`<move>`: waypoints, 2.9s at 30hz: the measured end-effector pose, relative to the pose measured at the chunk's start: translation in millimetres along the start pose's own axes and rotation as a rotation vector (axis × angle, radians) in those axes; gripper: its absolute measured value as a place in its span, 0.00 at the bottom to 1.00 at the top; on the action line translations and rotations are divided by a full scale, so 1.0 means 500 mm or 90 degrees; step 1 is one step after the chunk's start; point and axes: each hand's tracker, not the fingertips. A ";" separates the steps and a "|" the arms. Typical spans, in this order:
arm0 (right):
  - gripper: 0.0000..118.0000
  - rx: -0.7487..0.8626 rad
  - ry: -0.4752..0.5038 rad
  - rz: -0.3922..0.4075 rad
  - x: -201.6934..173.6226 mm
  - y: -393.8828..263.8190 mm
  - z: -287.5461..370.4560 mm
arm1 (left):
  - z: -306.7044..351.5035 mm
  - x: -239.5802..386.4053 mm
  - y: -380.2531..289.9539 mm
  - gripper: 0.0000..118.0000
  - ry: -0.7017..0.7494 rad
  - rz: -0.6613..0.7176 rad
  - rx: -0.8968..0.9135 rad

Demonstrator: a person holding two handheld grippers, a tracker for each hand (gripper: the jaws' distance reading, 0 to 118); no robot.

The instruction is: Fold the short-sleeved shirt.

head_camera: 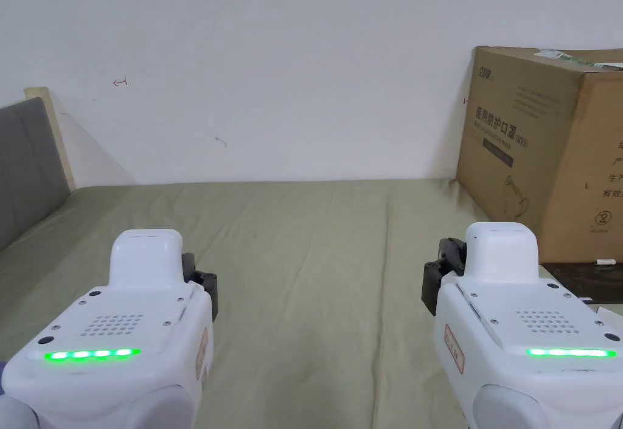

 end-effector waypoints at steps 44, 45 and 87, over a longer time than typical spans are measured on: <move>0.97 -0.020 -0.004 -0.009 0.029 -0.023 -0.017 | -0.016 0.052 0.036 0.91 -0.065 0.039 -0.045; 0.97 -0.020 -0.005 -0.011 0.031 -0.023 -0.018 | -0.017 0.052 0.038 0.91 -0.069 0.041 -0.044; 0.97 -0.039 0.005 -0.027 0.037 -0.037 -0.020 | -0.003 0.060 0.025 0.90 -0.027 -0.012 -0.004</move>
